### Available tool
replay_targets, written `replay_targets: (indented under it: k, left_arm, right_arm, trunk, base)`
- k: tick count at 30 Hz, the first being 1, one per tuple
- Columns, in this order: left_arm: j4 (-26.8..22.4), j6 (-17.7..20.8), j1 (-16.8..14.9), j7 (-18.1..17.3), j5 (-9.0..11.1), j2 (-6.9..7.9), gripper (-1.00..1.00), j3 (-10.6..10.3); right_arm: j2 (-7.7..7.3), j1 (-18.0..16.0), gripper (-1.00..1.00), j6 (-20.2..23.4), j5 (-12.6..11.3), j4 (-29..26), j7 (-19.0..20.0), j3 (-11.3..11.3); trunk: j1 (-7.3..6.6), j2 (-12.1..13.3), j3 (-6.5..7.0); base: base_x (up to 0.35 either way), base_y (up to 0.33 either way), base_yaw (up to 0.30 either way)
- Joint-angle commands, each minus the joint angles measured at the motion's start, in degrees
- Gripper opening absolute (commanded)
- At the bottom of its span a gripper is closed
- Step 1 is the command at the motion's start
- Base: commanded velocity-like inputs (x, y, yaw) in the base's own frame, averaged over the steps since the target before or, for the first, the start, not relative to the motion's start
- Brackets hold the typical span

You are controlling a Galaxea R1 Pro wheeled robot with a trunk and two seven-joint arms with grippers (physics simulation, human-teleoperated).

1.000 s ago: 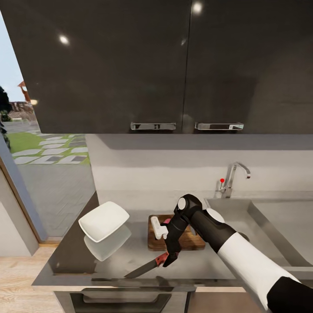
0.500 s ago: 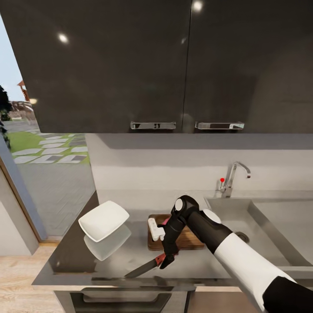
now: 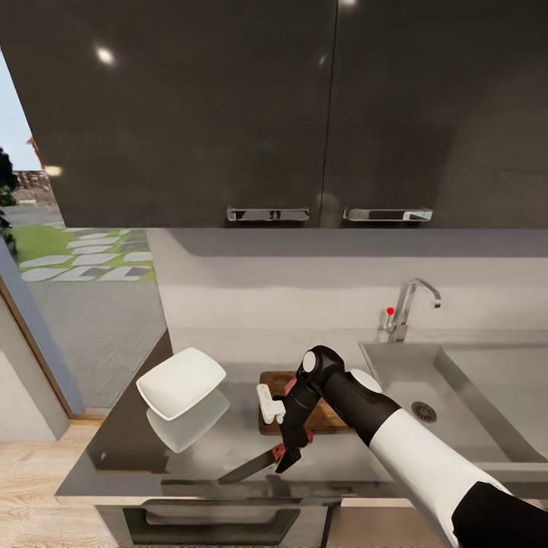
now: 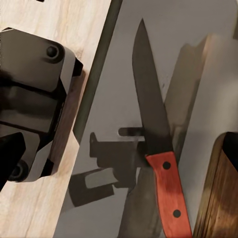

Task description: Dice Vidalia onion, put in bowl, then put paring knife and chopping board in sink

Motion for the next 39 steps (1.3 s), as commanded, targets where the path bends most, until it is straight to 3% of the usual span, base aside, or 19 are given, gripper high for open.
replay_targets:
  k: [1, 14, 39]
  left_arm:
    - [0.01, 0.23, -0.03, 0.08, 0.41, -0.01, 1.0, -0.47]
    - [0.01, 0.2, -0.05, 0.09, 0.41, 0.0, 1.0, -0.48]
    - [0.01, 0.24, -0.02, 0.09, 0.41, 0.08, 1.0, -0.48]
  right_arm:
    - [0.0, -0.05, 1.0, 0.58, 0.19, -0.04, 0.24, 0.03]
    - [-0.04, -0.05, 1.0, -2.13, 0.14, 3.29, 0.22, -0.06]
    - [-0.41, -0.05, 1.0, -2.41, 0.09, 3.59, 0.22, -0.13]
  trunk:
    - [0.03, -0.13, -0.21]
    - [0.03, -0.13, -1.32]
    - [0.03, -0.13, -3.01]
  base:
    - [0.0, 0.0, 0.0]
    - [0.0, 0.0, 0.0]
    - [0.0, 0.0, 0.0]
